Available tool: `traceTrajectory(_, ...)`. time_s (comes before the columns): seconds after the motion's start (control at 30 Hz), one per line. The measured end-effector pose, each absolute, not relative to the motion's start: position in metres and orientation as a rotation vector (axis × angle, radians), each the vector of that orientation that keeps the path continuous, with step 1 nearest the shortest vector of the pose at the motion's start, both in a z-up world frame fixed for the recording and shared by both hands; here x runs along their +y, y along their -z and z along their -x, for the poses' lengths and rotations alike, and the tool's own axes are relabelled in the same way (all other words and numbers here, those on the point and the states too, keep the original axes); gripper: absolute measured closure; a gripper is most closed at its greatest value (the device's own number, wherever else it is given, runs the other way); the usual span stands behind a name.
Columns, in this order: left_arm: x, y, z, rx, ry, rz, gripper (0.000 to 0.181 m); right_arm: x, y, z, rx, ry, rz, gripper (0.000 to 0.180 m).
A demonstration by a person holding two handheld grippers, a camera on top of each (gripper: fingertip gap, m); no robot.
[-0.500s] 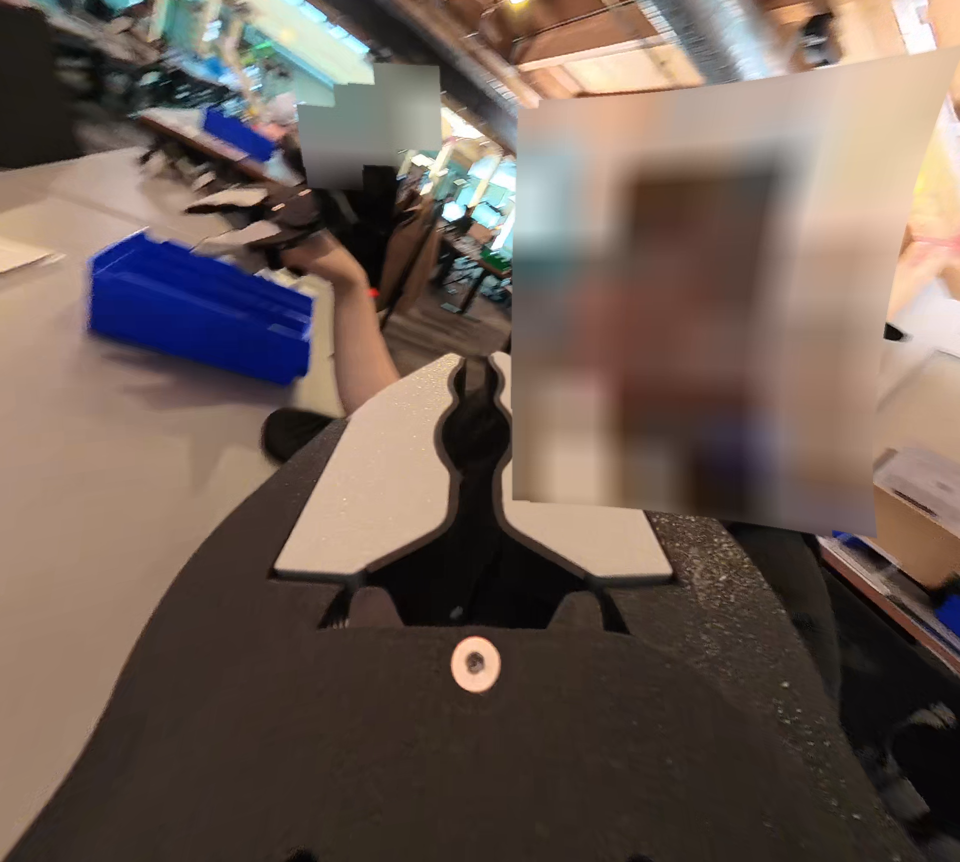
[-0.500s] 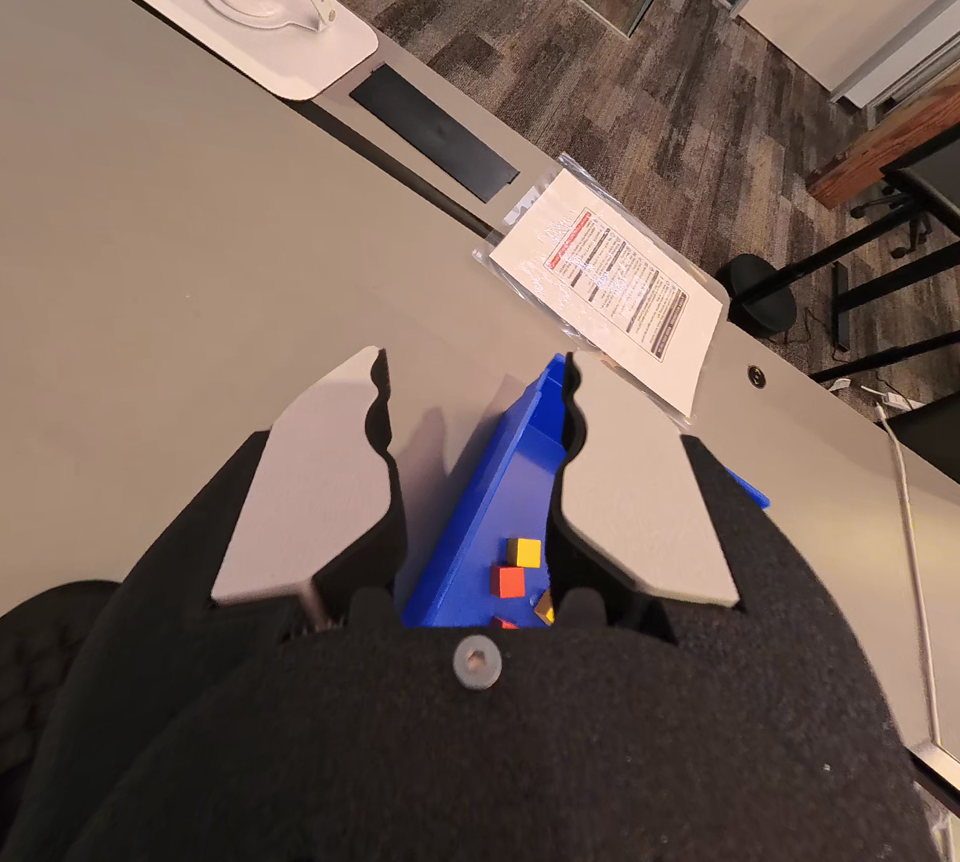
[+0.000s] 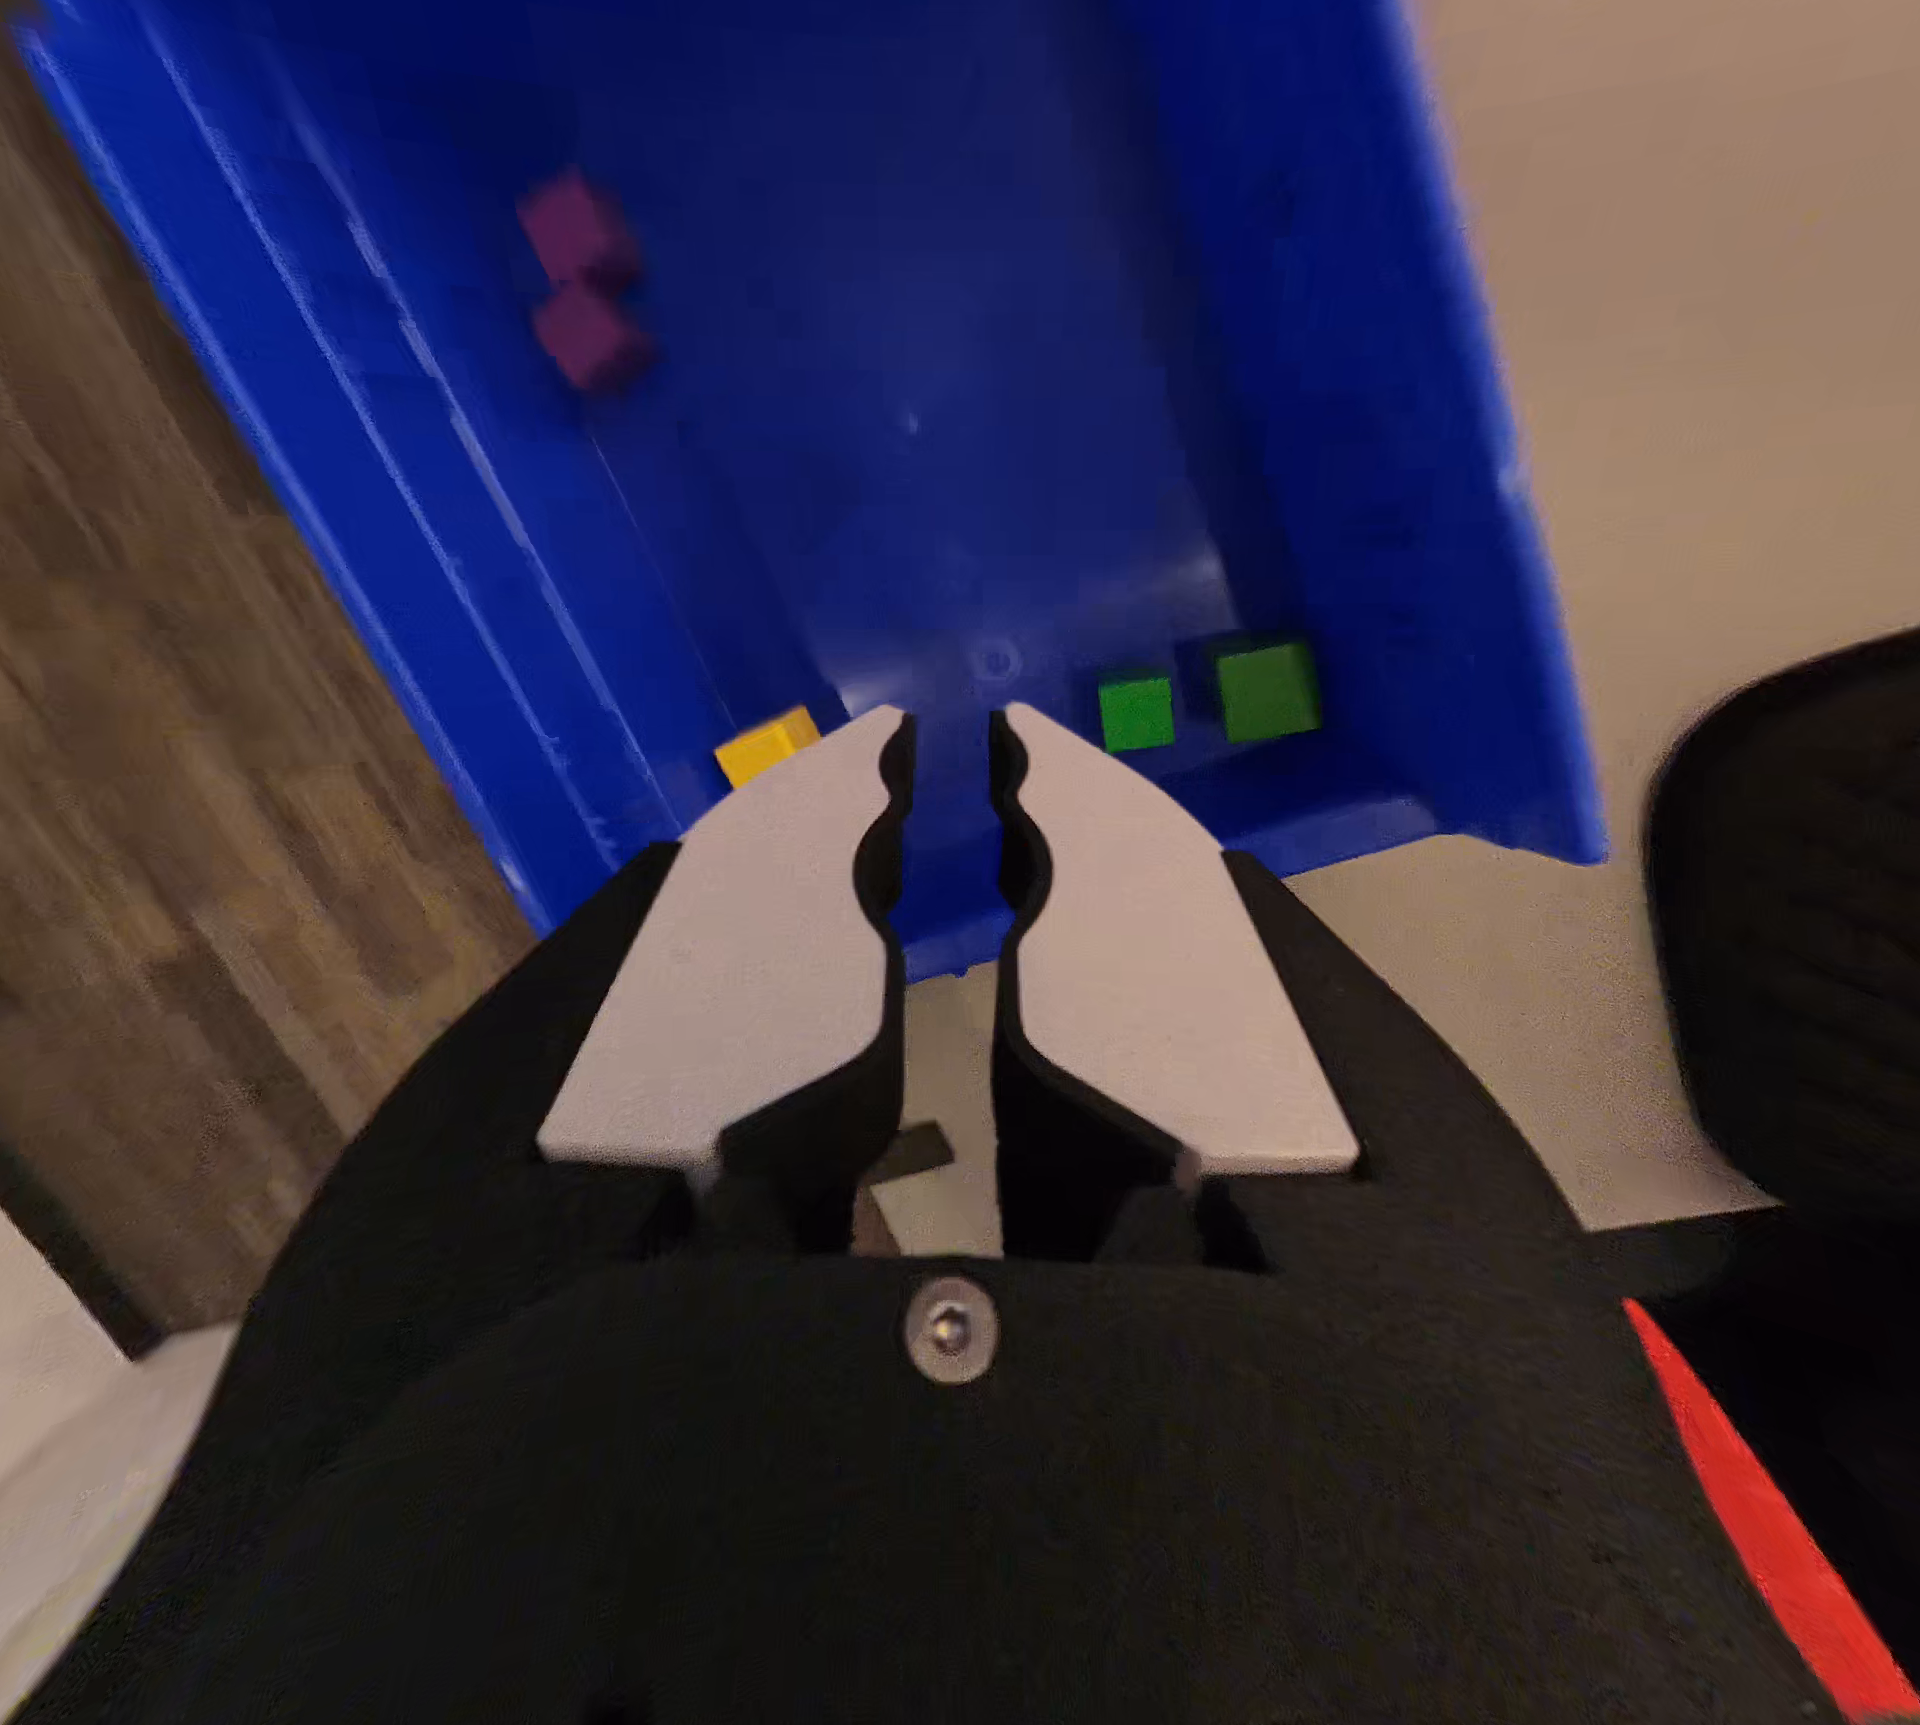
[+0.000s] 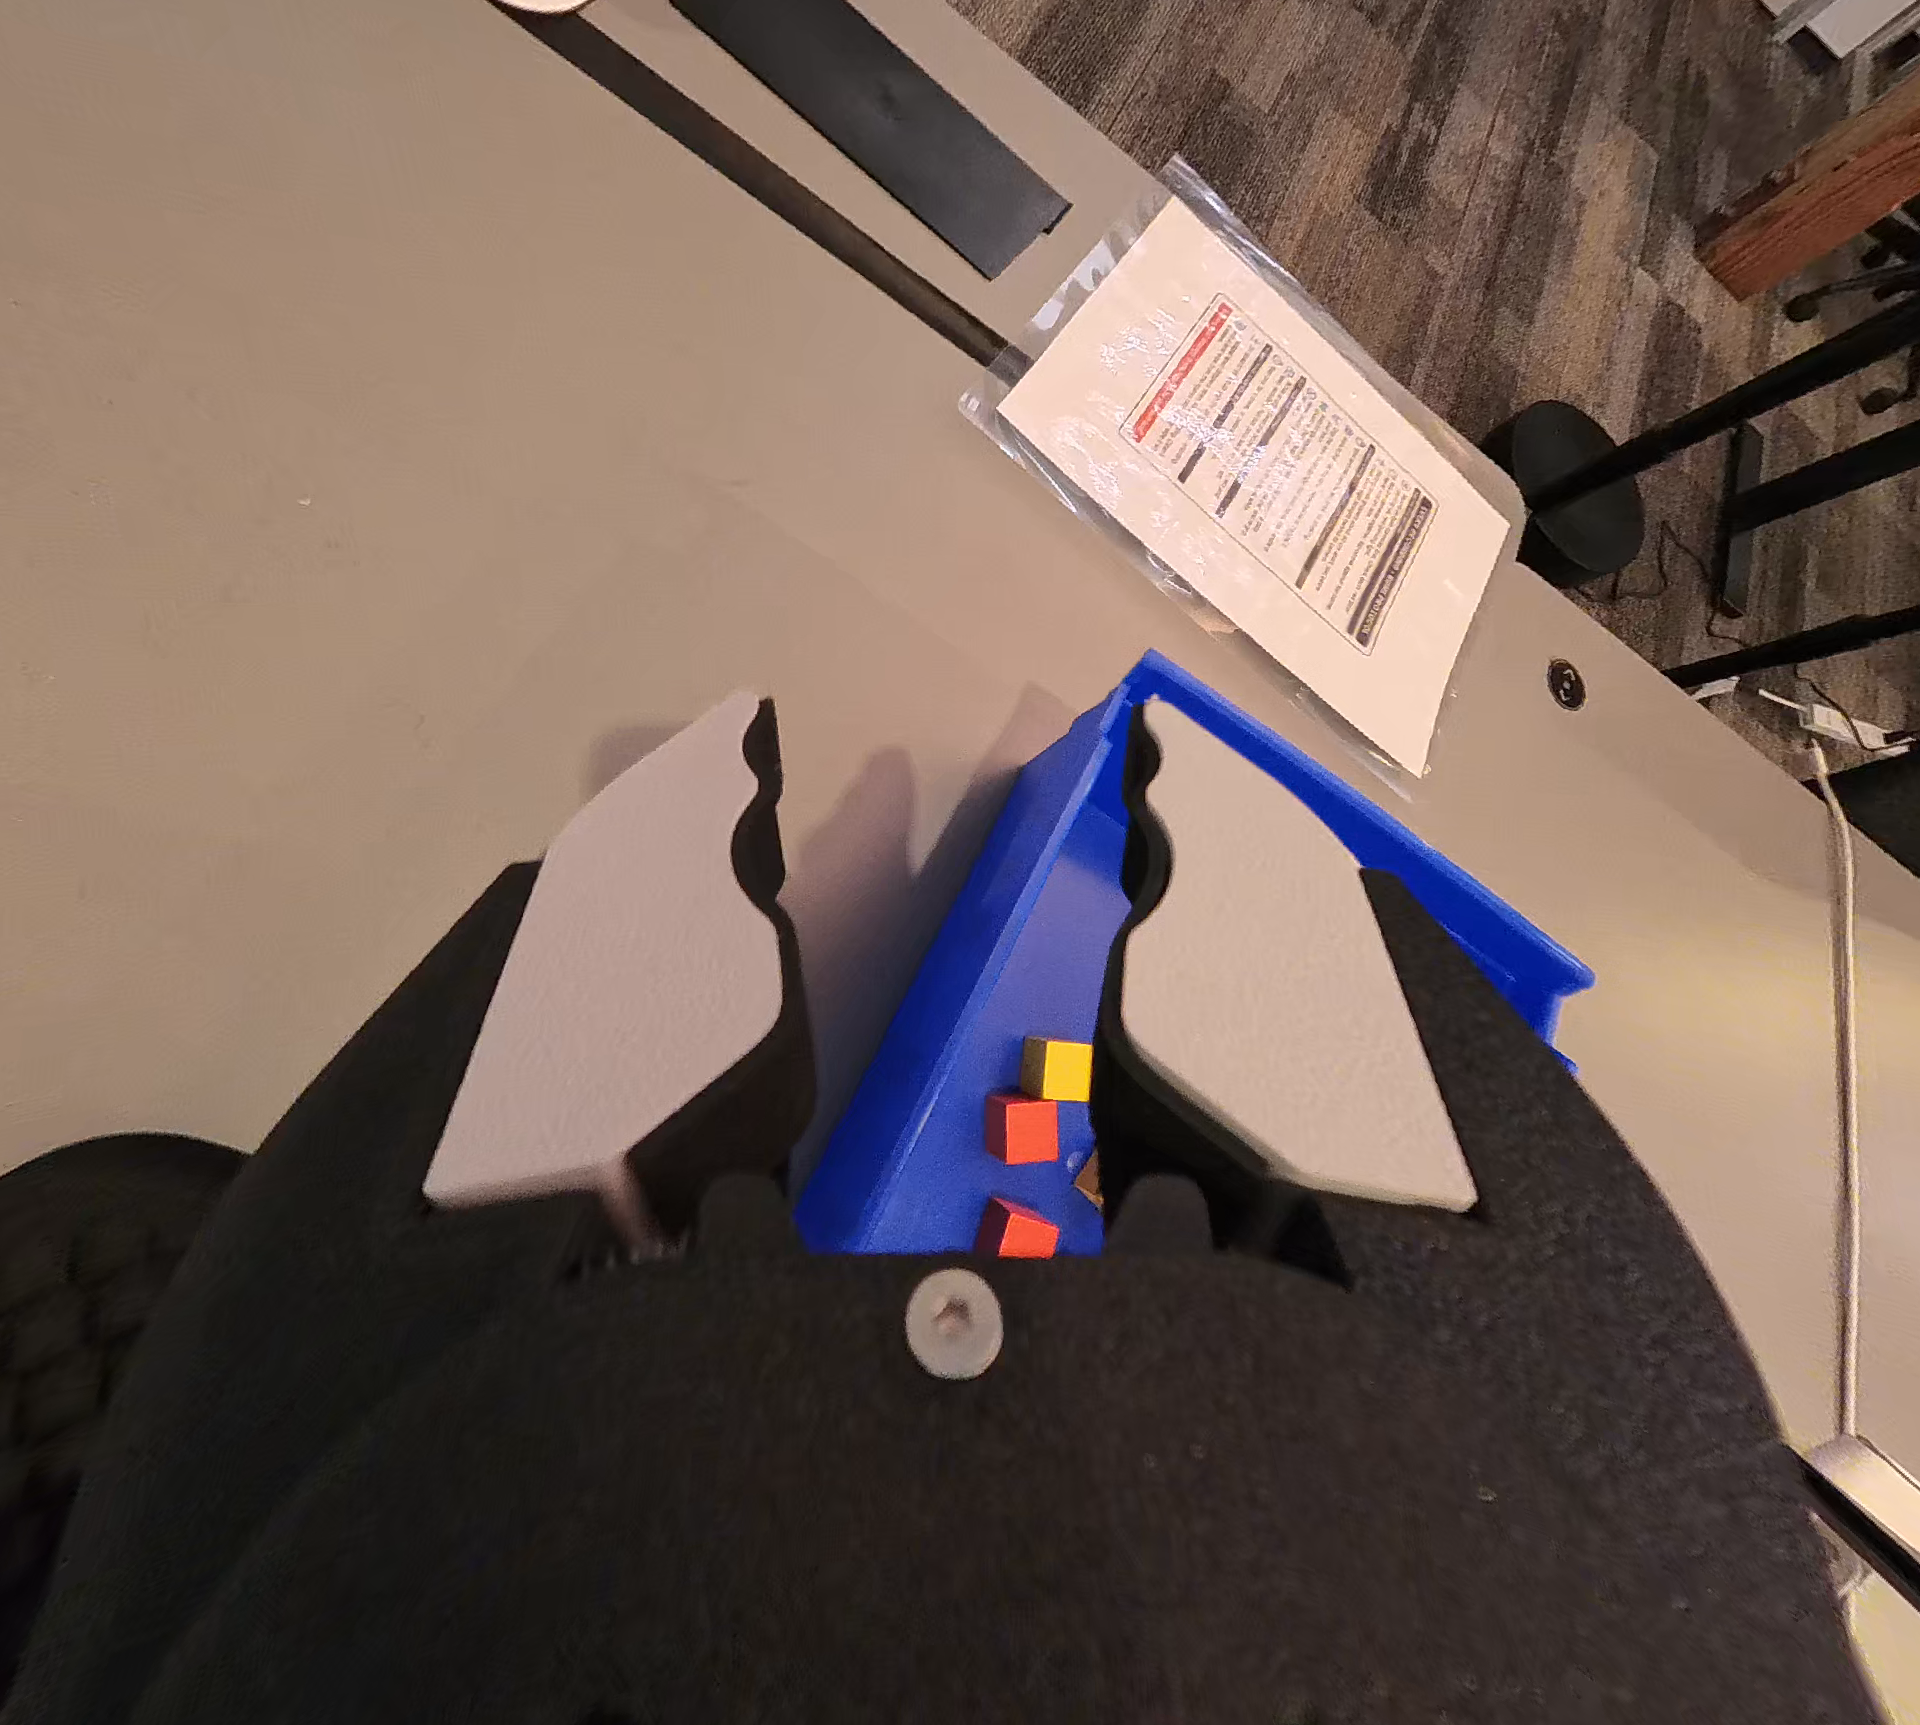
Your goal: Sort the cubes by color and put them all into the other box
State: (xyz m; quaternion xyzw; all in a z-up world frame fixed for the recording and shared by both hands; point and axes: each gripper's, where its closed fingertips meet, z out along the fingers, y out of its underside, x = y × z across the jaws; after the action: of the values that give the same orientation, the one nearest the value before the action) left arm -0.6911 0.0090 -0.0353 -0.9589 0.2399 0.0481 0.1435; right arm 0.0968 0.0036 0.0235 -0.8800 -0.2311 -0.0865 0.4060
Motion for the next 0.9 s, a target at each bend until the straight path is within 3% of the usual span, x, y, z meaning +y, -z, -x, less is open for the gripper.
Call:
traceTrajectory(0.2, -0.002, 0.073, 0.691, 0.884, 0.035, 2.769, 0.159, 0.009, -0.013, -0.089, -0.621, 0.201, 2.25, 0.117)
traceTrajectory(0.4, -0.03, 0.099, 0.667, 1.071, 0.209, 2.882, 0.137, 0.013, -0.004, -0.087, -0.641, 0.209, 2.286, 0.116)
traceTrajectory(0.67, -0.025, 0.121, 0.671, 1.067, 0.042, 2.953, 0.133, 0.017, 0.007, -0.079, -0.688, 0.231, 2.329, 0.116)
traceTrajectory(0.9, -0.019, 0.132, 0.677, 0.866, 0.098, 3.016, 0.146, 0.018, 0.011, -0.072, -0.726, 0.237, 2.341, 0.116)
